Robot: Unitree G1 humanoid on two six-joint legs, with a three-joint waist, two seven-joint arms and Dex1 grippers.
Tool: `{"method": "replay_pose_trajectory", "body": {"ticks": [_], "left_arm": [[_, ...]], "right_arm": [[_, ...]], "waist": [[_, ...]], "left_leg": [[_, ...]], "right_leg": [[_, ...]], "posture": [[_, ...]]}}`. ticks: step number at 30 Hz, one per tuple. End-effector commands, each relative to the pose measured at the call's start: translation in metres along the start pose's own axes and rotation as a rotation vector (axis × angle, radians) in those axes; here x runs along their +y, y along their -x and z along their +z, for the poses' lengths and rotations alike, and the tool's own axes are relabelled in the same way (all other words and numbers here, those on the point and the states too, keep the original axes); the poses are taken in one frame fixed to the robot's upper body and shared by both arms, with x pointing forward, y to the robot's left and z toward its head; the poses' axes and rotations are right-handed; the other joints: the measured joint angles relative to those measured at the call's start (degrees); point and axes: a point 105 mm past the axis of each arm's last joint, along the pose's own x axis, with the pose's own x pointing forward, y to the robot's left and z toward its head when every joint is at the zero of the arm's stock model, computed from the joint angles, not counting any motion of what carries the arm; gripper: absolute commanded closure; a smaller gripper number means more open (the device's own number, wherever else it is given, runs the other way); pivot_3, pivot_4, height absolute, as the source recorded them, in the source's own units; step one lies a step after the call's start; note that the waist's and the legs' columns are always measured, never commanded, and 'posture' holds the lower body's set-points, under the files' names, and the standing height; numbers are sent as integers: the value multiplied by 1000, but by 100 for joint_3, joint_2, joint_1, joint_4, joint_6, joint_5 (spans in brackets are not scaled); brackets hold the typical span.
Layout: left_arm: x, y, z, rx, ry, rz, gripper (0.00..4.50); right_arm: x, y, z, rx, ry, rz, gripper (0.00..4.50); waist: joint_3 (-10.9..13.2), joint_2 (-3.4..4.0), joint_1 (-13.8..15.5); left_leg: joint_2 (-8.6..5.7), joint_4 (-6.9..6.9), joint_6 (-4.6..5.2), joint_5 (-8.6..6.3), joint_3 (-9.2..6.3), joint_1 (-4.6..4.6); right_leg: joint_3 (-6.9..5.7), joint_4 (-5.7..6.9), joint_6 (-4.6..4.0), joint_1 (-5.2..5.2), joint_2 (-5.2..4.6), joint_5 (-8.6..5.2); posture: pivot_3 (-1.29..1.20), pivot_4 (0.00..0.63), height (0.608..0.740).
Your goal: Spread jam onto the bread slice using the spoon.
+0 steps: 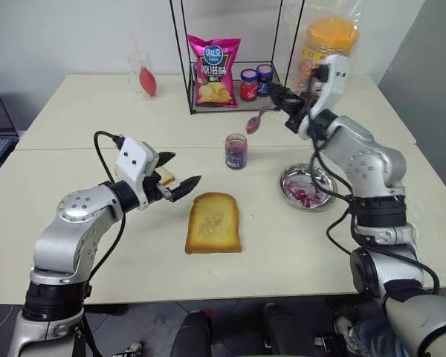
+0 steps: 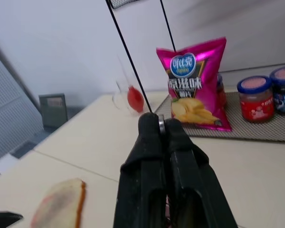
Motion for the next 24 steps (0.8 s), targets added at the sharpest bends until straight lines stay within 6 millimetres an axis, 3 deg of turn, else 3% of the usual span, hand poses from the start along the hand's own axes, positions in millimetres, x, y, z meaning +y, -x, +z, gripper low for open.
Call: {"method": "replay_pose_trajectory", "body": {"ticks": [1,14,24], "left_arm": [[2,3,16,-54,-7,26,0],[3,1,15,-46,-5,47,0],[1,-1,15,-43,-12,39,0]], "right_arm": [[15,-16,8,-30,96,77,4474],[11,-40,-30,59,270,107,4474],[4,-48,-55,132,239,64,4474]], "waist": [[0,0,-1],[0,0,-2],[0,0,-8]], "left_leg": [[1,0,0,0,-1,0],[1,-1,0,0,-2,0],[1,-1,-1,0,-2,2]], "right_leg": [[-1,0,0,0,0,0],[-2,2,-6,-1,0,4],[-2,5,-24,-1,0,14]], "posture": [[0,150,740],[0,150,740],[0,150,740]]}}
